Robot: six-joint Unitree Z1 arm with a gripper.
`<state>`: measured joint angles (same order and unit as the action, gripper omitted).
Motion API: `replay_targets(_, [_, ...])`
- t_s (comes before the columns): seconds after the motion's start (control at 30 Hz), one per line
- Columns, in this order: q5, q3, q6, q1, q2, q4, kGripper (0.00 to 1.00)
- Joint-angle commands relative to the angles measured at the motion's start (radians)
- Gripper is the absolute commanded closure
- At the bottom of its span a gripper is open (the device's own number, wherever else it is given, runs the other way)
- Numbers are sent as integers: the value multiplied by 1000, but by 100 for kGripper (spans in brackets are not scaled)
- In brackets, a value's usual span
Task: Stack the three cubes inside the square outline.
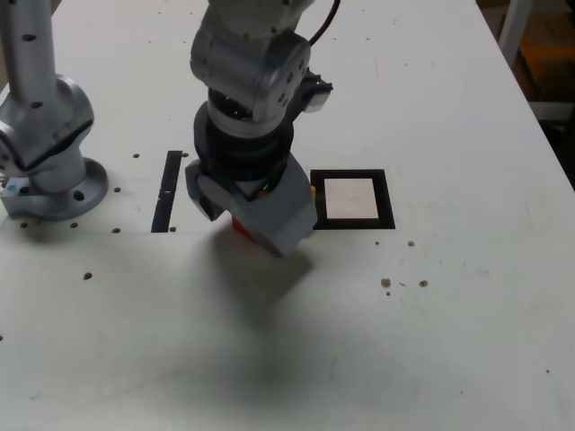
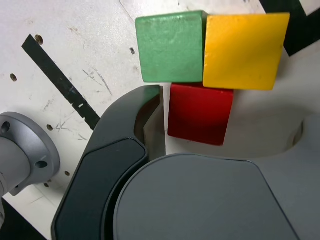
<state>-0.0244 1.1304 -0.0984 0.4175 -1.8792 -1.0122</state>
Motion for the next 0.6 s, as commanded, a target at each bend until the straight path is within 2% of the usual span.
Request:
replay_targets(0.0, [9, 0, 3, -6, -5, -2, 7])
replay_targets(0.23, [27, -1, 6, -8, -5, -11, 8])
replay_targets(0.57, [23, -2, -4, -8, -1, -34, 16])
